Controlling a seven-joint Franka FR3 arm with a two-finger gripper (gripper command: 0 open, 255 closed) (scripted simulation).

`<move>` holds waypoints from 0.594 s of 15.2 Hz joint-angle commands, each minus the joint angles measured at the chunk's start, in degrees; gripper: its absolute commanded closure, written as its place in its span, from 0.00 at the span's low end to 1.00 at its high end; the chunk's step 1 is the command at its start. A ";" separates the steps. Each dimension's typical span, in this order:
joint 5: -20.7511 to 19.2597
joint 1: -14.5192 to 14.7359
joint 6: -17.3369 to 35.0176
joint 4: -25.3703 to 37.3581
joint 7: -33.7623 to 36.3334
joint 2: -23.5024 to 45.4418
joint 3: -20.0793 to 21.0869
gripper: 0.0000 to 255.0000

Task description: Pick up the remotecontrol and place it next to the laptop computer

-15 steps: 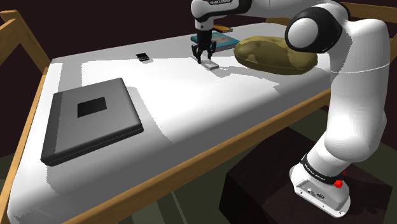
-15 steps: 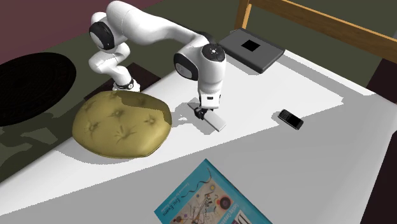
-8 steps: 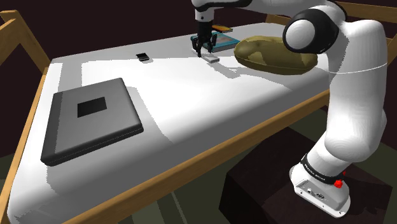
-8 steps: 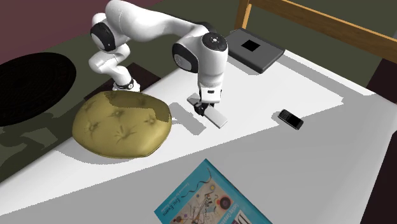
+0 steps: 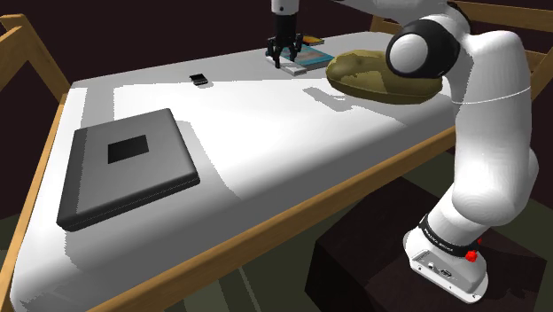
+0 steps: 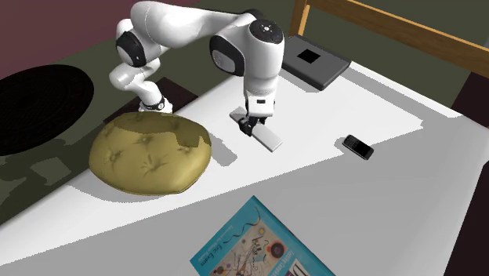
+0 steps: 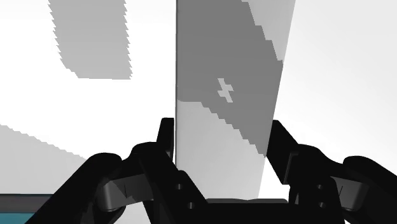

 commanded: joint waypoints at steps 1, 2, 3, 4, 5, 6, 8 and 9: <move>0.01 0.00 -2.16 3.16 0.01 1.02 0.01 1.00; 0.01 0.00 -2.19 3.19 0.01 1.02 0.01 1.00; -0.10 0.80 -0.41 -1.47 0.94 -1.85 0.20 1.00; -0.20 1.59 1.05 -5.42 1.90 -4.34 0.40 1.00; -0.29 2.36 2.27 -8.86 2.88 -6.56 0.64 1.00; -0.38 3.11 3.33 -11.92 3.89 -8.56 0.91 1.00; -0.53 4.56 5.06 -17.21 5.95 -12.10 1.54 1.00; -0.60 5.27 5.79 -19.53 7.01 -13.69 1.89 1.00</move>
